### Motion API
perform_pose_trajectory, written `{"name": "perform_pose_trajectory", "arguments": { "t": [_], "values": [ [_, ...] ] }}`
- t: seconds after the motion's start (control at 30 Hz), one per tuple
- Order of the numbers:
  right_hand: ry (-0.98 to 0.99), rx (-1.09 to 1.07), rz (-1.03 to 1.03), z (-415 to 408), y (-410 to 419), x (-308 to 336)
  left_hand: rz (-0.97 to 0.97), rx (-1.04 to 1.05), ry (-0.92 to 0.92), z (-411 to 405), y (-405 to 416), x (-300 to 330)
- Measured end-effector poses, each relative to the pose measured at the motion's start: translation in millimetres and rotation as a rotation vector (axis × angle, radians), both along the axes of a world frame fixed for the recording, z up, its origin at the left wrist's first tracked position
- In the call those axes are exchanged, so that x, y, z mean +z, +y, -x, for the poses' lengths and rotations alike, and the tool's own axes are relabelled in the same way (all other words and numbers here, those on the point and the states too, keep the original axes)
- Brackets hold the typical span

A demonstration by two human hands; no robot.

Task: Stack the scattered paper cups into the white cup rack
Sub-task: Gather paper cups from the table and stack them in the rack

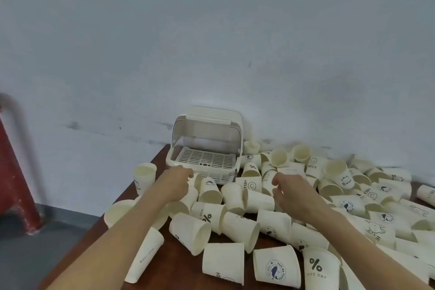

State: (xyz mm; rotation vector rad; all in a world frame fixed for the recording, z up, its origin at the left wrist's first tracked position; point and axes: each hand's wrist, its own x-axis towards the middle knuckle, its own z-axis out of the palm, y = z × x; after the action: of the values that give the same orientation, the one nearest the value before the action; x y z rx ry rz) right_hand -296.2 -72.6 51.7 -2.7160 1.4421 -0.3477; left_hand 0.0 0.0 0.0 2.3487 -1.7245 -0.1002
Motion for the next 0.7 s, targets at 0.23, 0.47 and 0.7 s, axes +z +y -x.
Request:
{"name": "perform_pose_trajectory", "arguments": {
  "t": [0.23, 0.47, 0.7],
  "values": [
    [0.031, -0.004, 0.008, -2.1, -4.4, -9.2, -0.135, -0.143, -0.374, -1.3, -23.7, -5.7],
    [0.100, 0.006, 0.015, -7.2, -7.0, -12.4, -0.180, -0.167, -0.630, -1.2, -38.4, -16.9],
    [0.107, 0.013, -0.011, -10.5, -4.1, -15.2, -0.203, -0.183, -0.684, 10.4, -44.7, -17.4]
  ]
}}
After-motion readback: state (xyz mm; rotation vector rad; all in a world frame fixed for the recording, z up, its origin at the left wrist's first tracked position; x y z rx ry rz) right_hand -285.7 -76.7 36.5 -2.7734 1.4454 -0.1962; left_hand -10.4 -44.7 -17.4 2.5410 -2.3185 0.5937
